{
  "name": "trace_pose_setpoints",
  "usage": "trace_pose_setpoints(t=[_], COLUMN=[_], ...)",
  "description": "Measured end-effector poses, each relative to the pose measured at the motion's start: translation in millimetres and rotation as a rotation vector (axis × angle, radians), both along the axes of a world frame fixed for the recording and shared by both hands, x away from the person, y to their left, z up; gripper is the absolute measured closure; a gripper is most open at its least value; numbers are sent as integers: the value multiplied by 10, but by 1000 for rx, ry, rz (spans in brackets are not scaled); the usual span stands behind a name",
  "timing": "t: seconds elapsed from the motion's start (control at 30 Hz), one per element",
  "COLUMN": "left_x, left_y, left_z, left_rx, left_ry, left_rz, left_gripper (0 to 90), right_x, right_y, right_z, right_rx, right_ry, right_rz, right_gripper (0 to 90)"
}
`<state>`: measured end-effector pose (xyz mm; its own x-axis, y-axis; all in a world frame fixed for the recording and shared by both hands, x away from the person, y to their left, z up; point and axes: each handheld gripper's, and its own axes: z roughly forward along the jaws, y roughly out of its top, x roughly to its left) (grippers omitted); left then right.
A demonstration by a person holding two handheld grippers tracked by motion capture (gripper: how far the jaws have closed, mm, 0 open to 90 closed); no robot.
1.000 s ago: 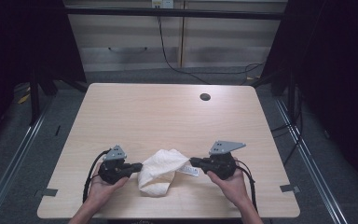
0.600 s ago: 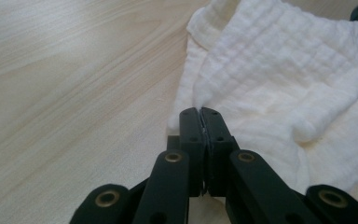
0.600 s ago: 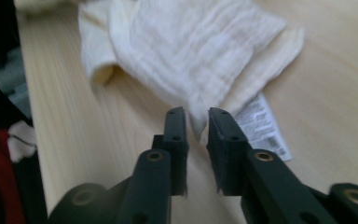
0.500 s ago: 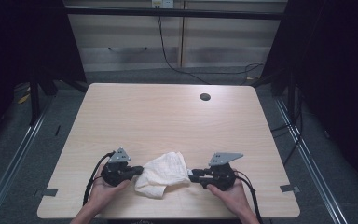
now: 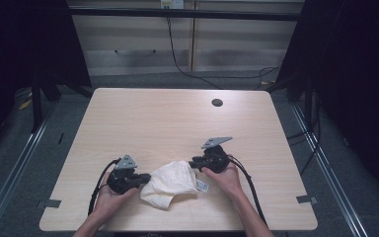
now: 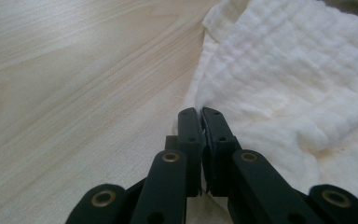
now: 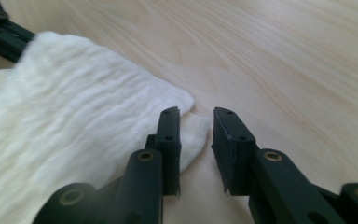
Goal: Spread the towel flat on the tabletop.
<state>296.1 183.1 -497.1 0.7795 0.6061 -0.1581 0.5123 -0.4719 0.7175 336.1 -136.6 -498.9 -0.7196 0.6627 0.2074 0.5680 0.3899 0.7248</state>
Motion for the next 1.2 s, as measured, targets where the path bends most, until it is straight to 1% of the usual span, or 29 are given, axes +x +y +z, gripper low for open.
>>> trace_pose_setpoints(t=[0.1, 0.13, 0.23, 0.3, 0.33, 0.37, 0.4, 0.43, 0.5, 0.53, 0.6, 0.63, 0.67, 0.7, 0.77, 0.83, 0.87, 0.9, 0.93, 1.0, 1.07, 1.13, 1.2], left_x=[2, 3, 3, 2, 2, 2, 2, 1, -5, -7, -7, -10, -10, -9, -14, -21, -30, -30, -34, -36, -33, -25, -17], left_y=[1, -1, 1, 1, 0, 0, 0, 2, 1, 4, 10, 12, 13, 17, 18, 28, 40, 40, 53, 90, 137, 181, 232], left_z=[-1, -2, 1, 1, 0, -1, -1, 1, 0, 1, 4, 7, 8, 11, 20, 44, 82, 82, 113, 168, 211, 236, 255], left_rx=[0, -1, 7, 7, 7, 6, 7, 8, -4, -6, -9, -10, -13, -14, -28, -52, -82, -82, -101, -128, -166, -178, -190], left_ry=[1, 1, -1, -1, -1, -1, -1, -2, 0, 1, -2, -2, -3, -5, -7, -7, -9, -9, -21, -38, -43, -43, -44], left_rz=[-2, -1, -9, -8, -7, -7, -7, -8, -1, 0, -1, 2, 2, -1, 0, 3, 0, 0, 7, 15, 23, 31, 45], left_gripper=[867, 868, 868, 868, 867, 867, 867, 867, 867, 867, 866, 865, 865, 865, 850, 793, 722, 691, 691, 621, 543, 475, 428], right_x=[38, 39, 28, 5, -29, -29, -39, -45, -42, -46, -48, -52, -56, -56, -61, -59, -60, -60, -58, -51, -47, -40, -33], right_y=[52, 64, 100, 114, 127, 127, 129, 124, 100, 88, 41, 17, -34, -34, -81, -116, -142, -142, -153, -175, -191, -207, -220], right_z=[-79, -86, -81, -79, -80, -80, -82, -85, -87, -82, -61, -36, 36, 36, 125, 220, 324, 324, 376, 495, 589, 706, 791], right_rx=[-14, -1, -16, -35, -57, -57, -61, -49, -43, -41, -10, 7, 38, 38, 70, 82, 99, 99, 109, 124, 134, 142, 146], right_ry=[1, 0, -13, -28, -54, -54, -58, -48, -43, -38, -39, -43, -57, -57, -66, -84, -98, -98, -108, -126, -140, -154, -165], right_rz=[2, 8, 17, 45, 60, 60, 62, 59, 52, 39, 30, 19, 5, 5, -7, -13, -16, -16, -17, -19, -22, -21, -21], right_gripper=[675, 670, 661, 718, 825, 825, 862, 879, 885, 887, 888, 889, 890, 890, 890, 891, 891, 891, 891, 891, 891, 891, 891])
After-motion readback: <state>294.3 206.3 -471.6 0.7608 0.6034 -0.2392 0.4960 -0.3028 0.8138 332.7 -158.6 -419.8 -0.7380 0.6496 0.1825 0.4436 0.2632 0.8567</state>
